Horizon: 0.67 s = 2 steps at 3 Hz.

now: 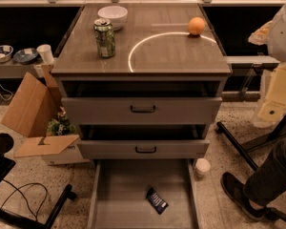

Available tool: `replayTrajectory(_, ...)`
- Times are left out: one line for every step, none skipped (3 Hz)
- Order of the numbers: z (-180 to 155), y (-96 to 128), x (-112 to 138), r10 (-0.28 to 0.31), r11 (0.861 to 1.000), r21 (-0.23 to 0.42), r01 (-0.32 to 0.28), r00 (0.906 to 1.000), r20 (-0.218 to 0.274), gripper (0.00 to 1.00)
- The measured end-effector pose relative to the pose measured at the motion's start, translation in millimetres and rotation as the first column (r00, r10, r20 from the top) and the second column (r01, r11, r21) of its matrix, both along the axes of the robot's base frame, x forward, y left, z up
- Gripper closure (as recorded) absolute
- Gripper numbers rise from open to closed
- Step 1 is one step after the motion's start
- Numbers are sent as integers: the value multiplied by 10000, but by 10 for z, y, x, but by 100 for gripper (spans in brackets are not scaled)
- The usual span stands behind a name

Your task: Pick rxbar blueberry from bottom drawer and place on counter

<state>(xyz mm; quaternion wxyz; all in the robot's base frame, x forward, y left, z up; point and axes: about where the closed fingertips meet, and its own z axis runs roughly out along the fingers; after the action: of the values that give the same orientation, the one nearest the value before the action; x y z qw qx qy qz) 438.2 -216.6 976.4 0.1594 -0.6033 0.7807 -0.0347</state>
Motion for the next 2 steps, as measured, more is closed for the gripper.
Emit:
replayTrajectory(0,0,0,0,10000,0,0,10000,0,0)
replayTrajectory(-283,100,20,-79,9995,294,79,10000,3,0)
